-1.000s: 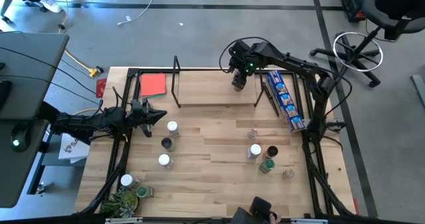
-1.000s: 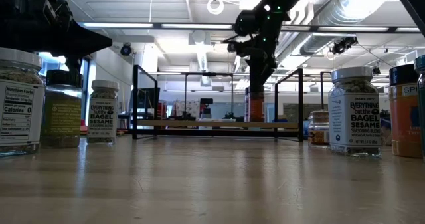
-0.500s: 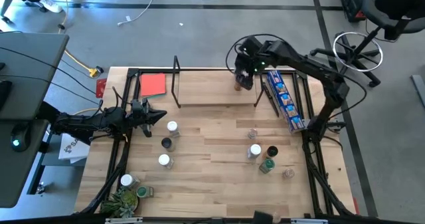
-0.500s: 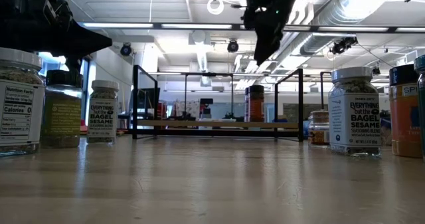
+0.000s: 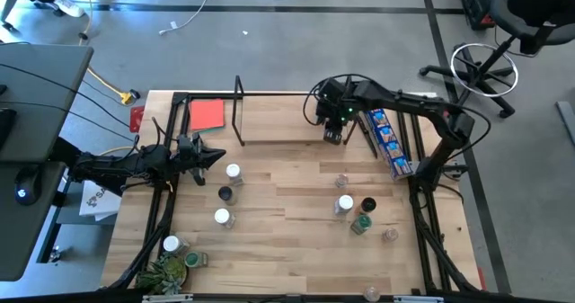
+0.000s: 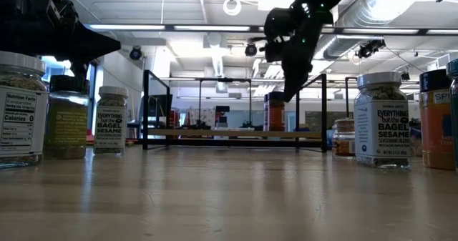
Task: Shelf spices
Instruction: Put the top right black seasoning bottle on the shelf aligned with the other black seasoning bottle
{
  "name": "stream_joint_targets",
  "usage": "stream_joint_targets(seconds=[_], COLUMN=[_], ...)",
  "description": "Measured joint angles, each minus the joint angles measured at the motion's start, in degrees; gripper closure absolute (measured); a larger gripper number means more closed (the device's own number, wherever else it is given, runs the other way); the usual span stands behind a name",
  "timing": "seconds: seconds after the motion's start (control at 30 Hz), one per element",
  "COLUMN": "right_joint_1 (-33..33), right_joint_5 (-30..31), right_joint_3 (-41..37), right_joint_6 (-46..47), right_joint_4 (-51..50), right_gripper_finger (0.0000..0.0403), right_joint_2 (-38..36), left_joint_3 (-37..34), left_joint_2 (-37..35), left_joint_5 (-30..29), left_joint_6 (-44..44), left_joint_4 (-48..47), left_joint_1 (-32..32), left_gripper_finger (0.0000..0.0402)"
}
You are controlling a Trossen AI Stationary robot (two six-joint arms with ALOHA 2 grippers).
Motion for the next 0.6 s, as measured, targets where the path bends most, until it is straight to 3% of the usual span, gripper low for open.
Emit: stream_joint_targets(seconds=[0.6], right_joint_1=[-3.0], right_joint_5=[2.5], right_joint_3=[-0.9], right_joint_6=[2.5], right_joint_4=[6.2], right_gripper_finger=[0.0329], right_joint_2=[0.0], left_joint_3=[0.0], left_joint_2=[0.0], left_joint_5=[0.0], left_joint_6=[-0.1], left_joint_4=[0.0], left_joint_1=[0.0], left_gripper_finger=[0.0401])
